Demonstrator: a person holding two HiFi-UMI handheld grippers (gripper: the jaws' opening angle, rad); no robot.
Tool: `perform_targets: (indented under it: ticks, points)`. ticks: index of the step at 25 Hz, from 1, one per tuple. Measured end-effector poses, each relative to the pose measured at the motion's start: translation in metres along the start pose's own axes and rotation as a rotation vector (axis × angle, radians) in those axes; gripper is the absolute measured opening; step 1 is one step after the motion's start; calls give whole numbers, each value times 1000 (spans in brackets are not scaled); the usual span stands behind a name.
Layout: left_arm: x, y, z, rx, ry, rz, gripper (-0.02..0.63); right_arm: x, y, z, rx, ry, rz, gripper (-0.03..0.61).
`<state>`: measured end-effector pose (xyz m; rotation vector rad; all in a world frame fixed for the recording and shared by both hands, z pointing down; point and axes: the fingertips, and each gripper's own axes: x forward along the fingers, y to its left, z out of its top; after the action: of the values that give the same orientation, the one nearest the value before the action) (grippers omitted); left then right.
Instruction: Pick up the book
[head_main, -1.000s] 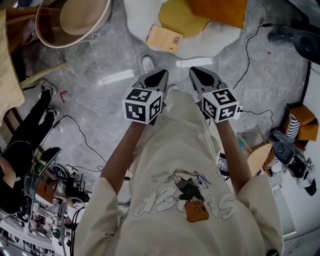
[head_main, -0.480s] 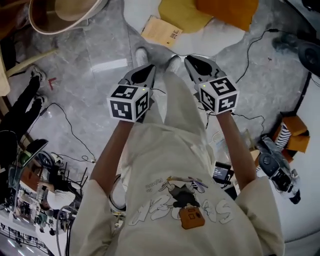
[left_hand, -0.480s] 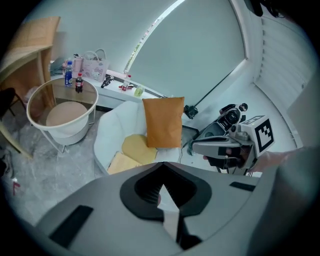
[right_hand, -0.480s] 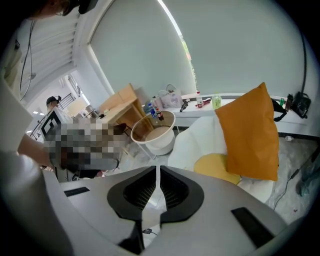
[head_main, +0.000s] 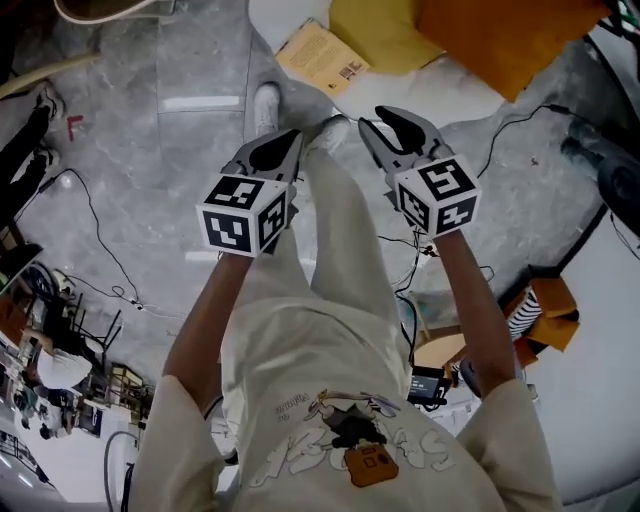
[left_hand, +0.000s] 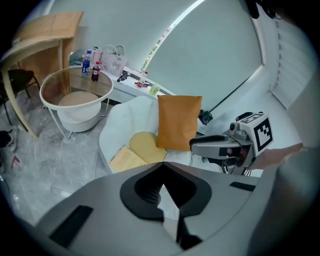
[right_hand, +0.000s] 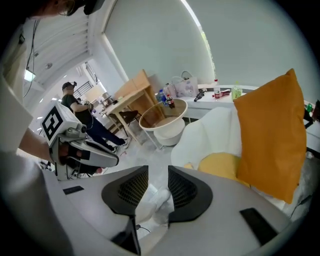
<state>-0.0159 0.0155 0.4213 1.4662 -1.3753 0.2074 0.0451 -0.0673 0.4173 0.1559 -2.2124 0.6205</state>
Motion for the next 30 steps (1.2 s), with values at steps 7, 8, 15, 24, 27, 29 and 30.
perform_targets:
  ticks: [7, 8, 15, 24, 27, 29, 30]
  points:
    - [38, 20, -13, -55, -34, 35, 6, 43, -23, -24, -35, 72, 53, 155]
    - [45, 24, -16, -67, -36, 39, 6, 50, -26, -29, -38, 80, 57, 163]
    - [88, 53, -38, -134, -14, 49, 6, 97, -55, -49, -77, 122, 52, 226]
    - [133, 91, -51, -165, -41, 73, 6, 151, -79, -79, -161, 174, 45, 362]
    - [143, 102, -49, -166, -60, 77, 6, 166, -84, -84, -183, 185, 56, 368]
    - [149, 109, -51, -169, -71, 79, 6, 176, -90, -89, -198, 196, 53, 368]
    - [153, 113, -53, -169, -73, 84, 6, 182, -94, -92, -204, 205, 53, 368]
